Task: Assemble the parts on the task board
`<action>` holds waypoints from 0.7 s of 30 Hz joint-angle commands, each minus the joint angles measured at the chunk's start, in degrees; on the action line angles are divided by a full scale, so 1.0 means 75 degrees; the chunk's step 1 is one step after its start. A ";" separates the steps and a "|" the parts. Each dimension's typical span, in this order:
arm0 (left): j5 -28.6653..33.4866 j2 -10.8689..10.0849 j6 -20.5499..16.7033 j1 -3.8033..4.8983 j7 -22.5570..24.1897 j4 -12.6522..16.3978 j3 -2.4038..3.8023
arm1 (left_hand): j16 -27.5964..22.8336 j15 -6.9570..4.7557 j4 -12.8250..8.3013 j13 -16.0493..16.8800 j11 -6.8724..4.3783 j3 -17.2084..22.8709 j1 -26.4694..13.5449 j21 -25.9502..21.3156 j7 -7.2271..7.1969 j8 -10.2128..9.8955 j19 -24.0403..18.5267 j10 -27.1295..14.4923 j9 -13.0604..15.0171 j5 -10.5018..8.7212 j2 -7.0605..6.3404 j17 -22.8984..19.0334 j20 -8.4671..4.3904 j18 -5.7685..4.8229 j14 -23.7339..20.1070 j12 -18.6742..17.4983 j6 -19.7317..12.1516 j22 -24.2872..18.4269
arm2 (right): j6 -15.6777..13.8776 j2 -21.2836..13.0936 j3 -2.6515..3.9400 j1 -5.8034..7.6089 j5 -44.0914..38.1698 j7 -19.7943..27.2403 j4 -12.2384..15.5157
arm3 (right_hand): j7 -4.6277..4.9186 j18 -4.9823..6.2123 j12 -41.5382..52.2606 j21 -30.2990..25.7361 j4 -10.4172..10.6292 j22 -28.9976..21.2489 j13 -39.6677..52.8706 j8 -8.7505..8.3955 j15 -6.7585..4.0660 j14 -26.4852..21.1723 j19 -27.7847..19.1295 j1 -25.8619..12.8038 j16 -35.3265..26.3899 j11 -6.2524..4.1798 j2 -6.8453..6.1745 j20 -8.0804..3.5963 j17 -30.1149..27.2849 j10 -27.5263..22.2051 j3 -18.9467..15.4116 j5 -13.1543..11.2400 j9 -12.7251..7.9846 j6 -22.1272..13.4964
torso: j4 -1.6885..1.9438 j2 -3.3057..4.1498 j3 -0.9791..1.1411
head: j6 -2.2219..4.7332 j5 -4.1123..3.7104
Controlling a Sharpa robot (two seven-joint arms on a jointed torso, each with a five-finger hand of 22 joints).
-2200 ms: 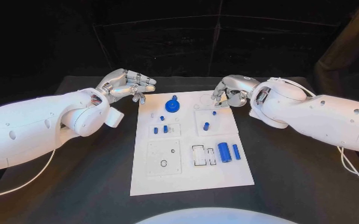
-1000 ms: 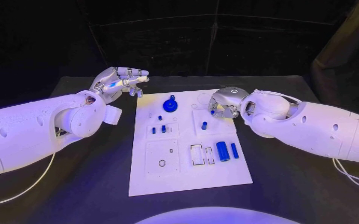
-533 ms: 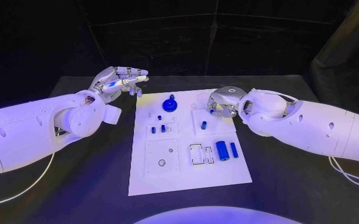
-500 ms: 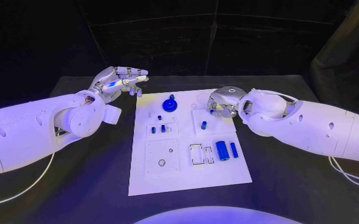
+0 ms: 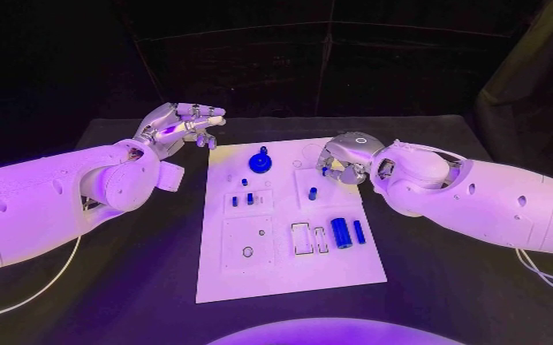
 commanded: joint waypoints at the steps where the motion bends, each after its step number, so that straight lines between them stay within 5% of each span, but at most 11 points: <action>1: 0.0045 -0.0003 -0.0022 0.0008 0.0001 -0.0020 0.0006 | -0.0052 0.0026 0.0038 -0.0013 0.0056 0.0016 0.0010 -0.0024 0.0071 0.0044 -0.0036 -0.0003 -0.0007 0.0010 0.0064 -0.0013 0.0013 0.0025 -0.0051 0.0021 -0.0003 -0.0014 | -0.0989 -0.0117 0.0005 0.0014 0.0205 0.0214 0.0221 | 0.0034 -0.0131 -0.0042 0.0108 -0.0051 0.0159 0.0004 -0.0034 -0.0024 0.0211 0.0155 -0.0098 0.0047 0.0009 -0.0011 0.0004 -0.0001 0.0029 0.0094 -0.0010 -0.0006 0.0046 | -0.0003 -0.0005 -0.0005 | 0.0008 -0.0018; 10: 0.0046 0.0007 -0.0036 0.0008 -0.0029 -0.0065 0.0005 | -0.0065 0.0037 0.0040 -0.0018 0.0069 0.0010 -0.0001 -0.0038 0.0087 0.0051 -0.0034 -0.0016 -0.0007 0.0010 0.0058 -0.0044 0.0020 0.0023 -0.0064 0.0024 -0.0018 -0.0029 | -0.1614 -0.0530 0.0011 0.0016 0.0532 0.0438 0.0913 | 0.0041 -0.0177 -0.0064 0.0240 -0.0149 0.0370 0.0010 -0.0036 -0.0018 0.0213 0.0291 -0.0234 0.0078 0.0015 -0.0048 0.0011 0.0001 0.0040 0.0200 0.0031 -0.0005 0.0049 | 0.0012 -0.0014 -0.0010 | -0.0015 -0.0016; 21: 0.0046 0.0073 -0.0028 0.0009 -0.0037 -0.0085 0.0005 | -0.0072 0.0041 0.0040 -0.0020 0.0074 0.0008 -0.0005 -0.0045 0.0095 0.0056 -0.0033 -0.0022 -0.0006 0.0010 0.0057 -0.0059 0.0023 0.0022 -0.0070 0.0027 -0.0023 -0.0037 | -0.1344 -0.0251 0.0003 -0.0007 0.1044 0.0704 0.1661 | 0.0049 -0.0179 -0.0085 0.0255 -0.0226 0.0386 0.0011 -0.0038 -0.0012 0.0211 0.0292 -0.0319 0.0091 0.0022 -0.0077 0.0016 -0.0010 0.0036 0.0251 0.0082 -0.0005 0.0046 | 0.0014 -0.0008 -0.0023 | -0.0112 0.0183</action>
